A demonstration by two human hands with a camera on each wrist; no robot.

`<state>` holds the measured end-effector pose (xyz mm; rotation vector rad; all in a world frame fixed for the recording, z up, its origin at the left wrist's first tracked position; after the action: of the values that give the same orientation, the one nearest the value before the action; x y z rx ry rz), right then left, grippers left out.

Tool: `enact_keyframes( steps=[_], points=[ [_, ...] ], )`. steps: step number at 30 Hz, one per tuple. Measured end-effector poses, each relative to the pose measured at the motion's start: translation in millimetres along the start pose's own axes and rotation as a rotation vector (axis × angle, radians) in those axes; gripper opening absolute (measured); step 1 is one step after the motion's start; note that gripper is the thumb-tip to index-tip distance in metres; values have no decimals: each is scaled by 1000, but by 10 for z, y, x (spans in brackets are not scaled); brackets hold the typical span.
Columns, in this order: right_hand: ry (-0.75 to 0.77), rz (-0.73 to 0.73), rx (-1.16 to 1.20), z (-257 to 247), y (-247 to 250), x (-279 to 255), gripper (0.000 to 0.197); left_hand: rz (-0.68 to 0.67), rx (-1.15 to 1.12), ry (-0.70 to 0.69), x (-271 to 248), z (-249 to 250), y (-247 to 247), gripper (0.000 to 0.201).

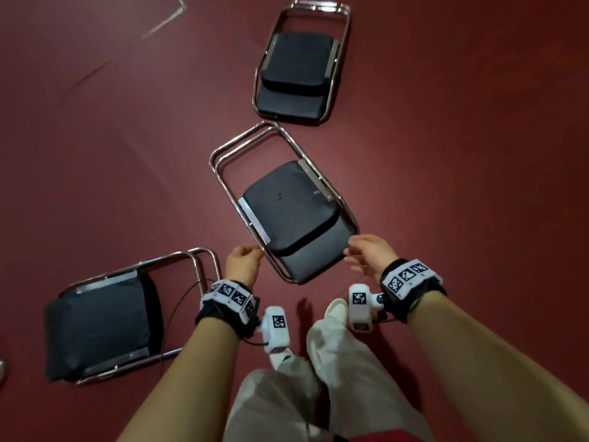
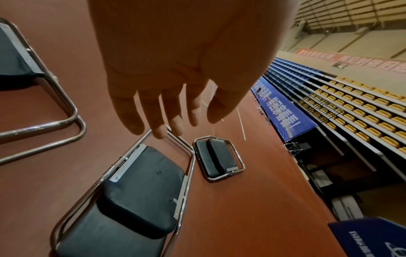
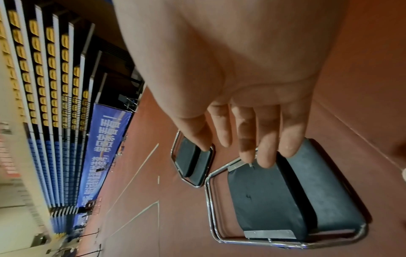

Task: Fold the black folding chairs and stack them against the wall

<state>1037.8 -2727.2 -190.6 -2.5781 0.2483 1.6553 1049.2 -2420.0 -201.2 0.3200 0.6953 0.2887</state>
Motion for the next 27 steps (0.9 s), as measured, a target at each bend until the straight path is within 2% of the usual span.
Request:
enact_keyframes(
  steps=[6,9,13,15,18,20,22,25,27],
  points=[
    [-102,-61,-25,334,-184,702,4,-3,119,91,304,-444,-229,12],
    [-128,-105,-14,482,-237,983,15,-8,180,125,441,-658,-306,10],
    [-166,-87,59,687,-200,1422,7,-15,199,158,762,-960,-507,14],
    [-166,-72,59,773,-207,1659,11,-24,167,193,937,-1129,-577,15],
    [-161,-59,67,1003,-271,2227,37,-5,128,221,1420,-1585,-740,12],
    [-173,-71,42,1187,-365,2574,42,3,132,226,1703,-1907,-857,11],
    [-170,-56,70,1396,-457,2978,39,-12,129,236,1978,-2298,-1016,6],
    [-171,-14,147,1678,-620,3508,22,-52,129,242,2345,-2846,-1239,9],
    [-161,8,181,1887,-737,3869,26,-67,123,244,2591,-3204,-1349,10]
  ],
)
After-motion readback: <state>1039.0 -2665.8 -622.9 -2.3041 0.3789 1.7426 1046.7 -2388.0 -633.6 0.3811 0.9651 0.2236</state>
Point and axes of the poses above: each hand's wrist, its own x-axis towards the middle knuckle, its own y-axis out of the back of the hand, z = x × y, the point moved 10 cm from there along x, towards the middle knuckle, and after that the axes turned 7 degrees about -y, right-handed, at the moved point
